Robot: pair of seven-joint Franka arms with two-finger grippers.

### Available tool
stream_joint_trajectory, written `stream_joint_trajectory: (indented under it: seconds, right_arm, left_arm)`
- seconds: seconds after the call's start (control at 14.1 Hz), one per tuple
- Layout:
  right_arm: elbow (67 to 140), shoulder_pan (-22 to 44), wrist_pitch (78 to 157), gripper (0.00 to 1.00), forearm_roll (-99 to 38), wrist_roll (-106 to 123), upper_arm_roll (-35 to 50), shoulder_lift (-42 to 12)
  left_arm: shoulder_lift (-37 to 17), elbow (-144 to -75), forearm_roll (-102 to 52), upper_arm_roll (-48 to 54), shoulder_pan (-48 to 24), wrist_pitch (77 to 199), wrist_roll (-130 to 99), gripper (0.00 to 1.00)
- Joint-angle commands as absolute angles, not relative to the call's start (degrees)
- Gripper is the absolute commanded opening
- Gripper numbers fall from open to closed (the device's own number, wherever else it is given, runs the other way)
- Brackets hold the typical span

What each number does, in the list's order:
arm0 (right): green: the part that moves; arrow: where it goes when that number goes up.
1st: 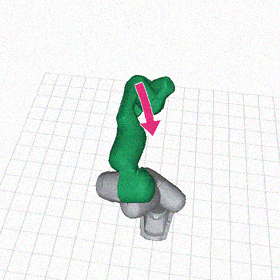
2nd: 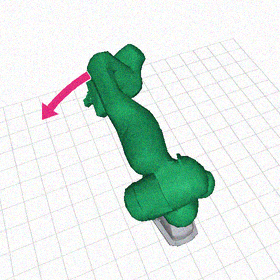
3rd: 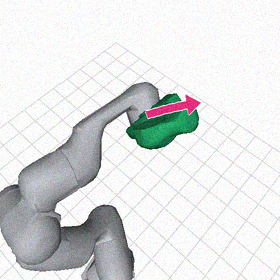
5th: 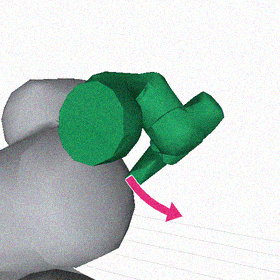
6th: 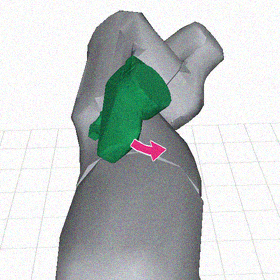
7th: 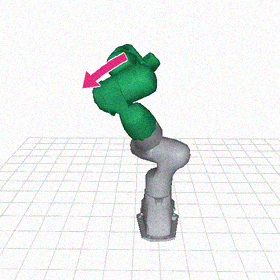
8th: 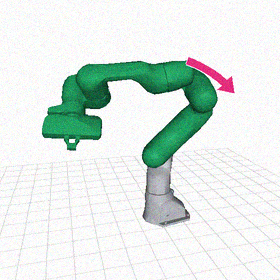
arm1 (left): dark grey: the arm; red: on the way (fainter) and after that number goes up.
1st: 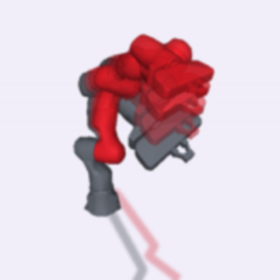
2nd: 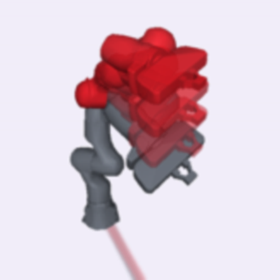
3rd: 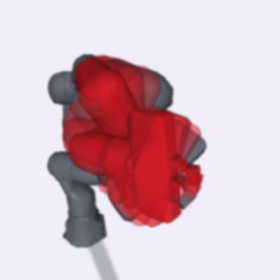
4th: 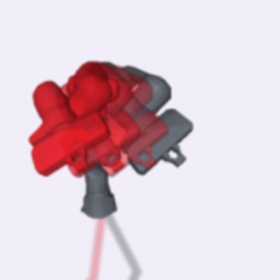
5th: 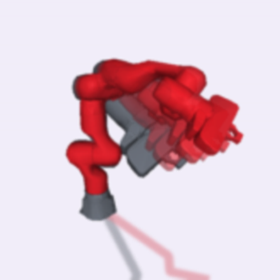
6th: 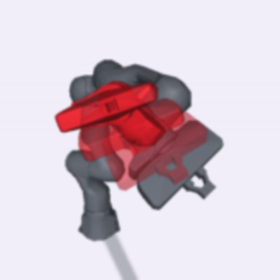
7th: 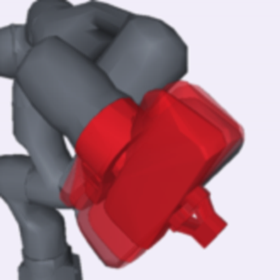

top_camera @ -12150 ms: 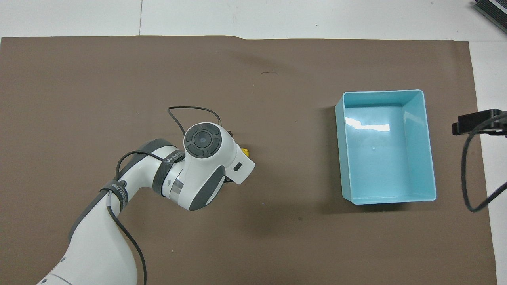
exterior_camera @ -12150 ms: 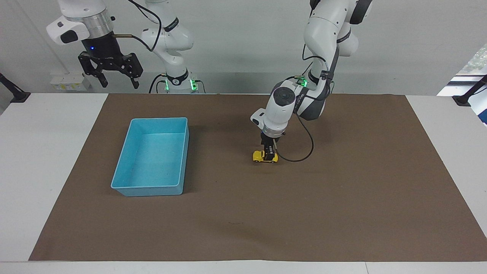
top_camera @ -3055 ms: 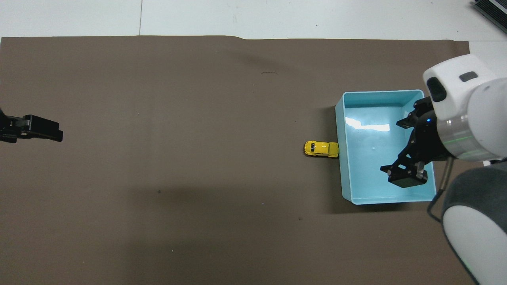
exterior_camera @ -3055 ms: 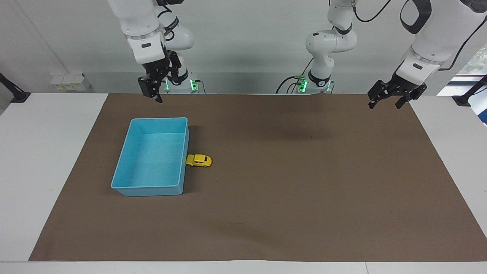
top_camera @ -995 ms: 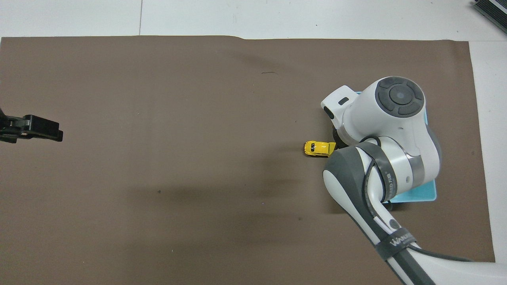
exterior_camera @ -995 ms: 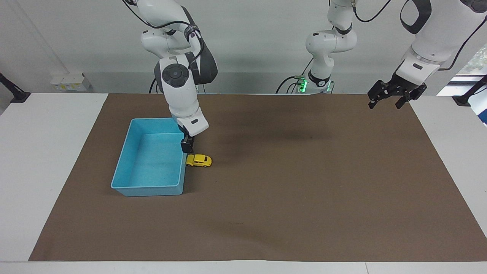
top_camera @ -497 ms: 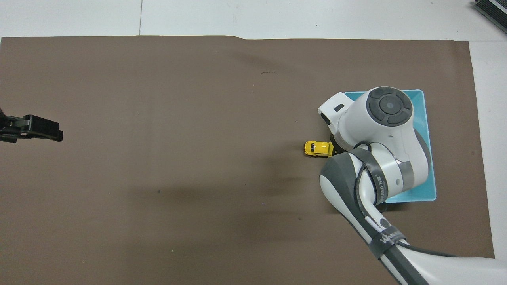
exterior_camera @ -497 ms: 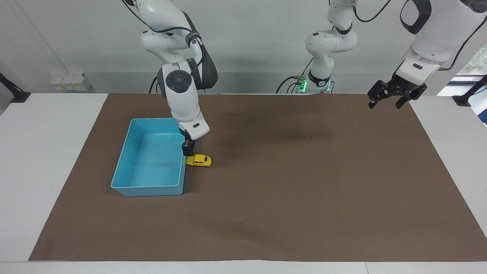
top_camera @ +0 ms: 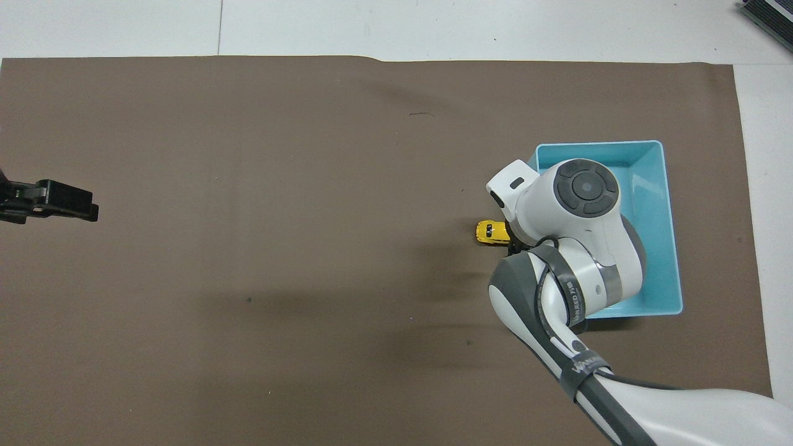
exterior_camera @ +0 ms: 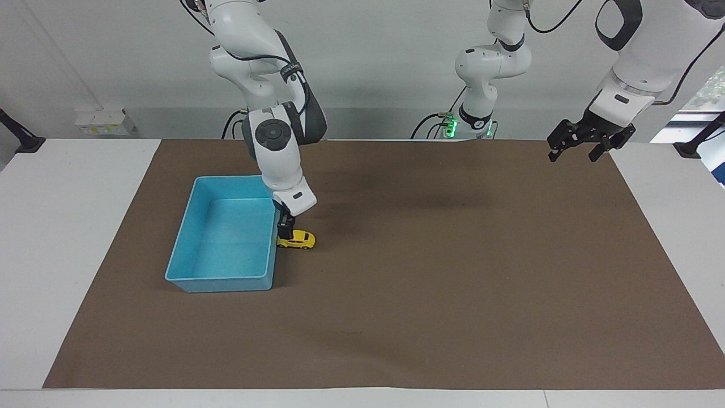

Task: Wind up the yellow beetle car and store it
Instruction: 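Lower the right gripper beside the car at the bin's edge, then close the right gripper on the yellow car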

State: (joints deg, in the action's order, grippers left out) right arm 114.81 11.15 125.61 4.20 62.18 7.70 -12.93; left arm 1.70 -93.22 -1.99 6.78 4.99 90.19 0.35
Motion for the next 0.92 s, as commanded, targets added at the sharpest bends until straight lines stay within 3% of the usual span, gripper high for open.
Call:
stream_joint_trajectory:
  seconds: [0.0, 0.28, 0.36, 0.43, 0.78, 0.85]
  right_arm:
    - [115.4, 11.2, 127.8, 0.96, 5.6, 63.5, 7.8, -14.0]
    - [115.9, 10.8, 128.1, 0.95, 6.3, 63.5, 7.8, -14.1]
    - [116.0, 10.9, 128.8, 0.90, 6.4, 63.5, 7.7, -14.4]
    - [116.0, 10.8, 129.3, 0.78, 6.9, 63.9, 7.8, -14.8]
    - [116.4, 10.6, 130.3, 0.77, 8.5, 64.1, 7.7, -15.8]
    - [116.4, 10.4, 130.3, 0.71, 9.9, 64.1, 7.8, -15.8]
  left_arm:
    - [3.1, -94.3, -2.7, 7.1, 5.8, 89.8, 0.4, 1.00]
    - [3.1, -94.3, -2.7, 7.1, 5.8, 89.8, 0.4, 1.00]
    - [3.1, -94.3, -2.7, 7.1, 5.8, 89.8, 0.4, 1.00]
    - [3.1, -94.3, -2.7, 7.1, 5.8, 89.8, 0.4, 1.00]
    - [3.1, -94.3, -2.7, 7.1, 5.9, 89.8, 0.4, 1.00]
    - [3.1, -94.3, -2.7, 7.1, 5.8, 89.8, 0.4, 1.00]
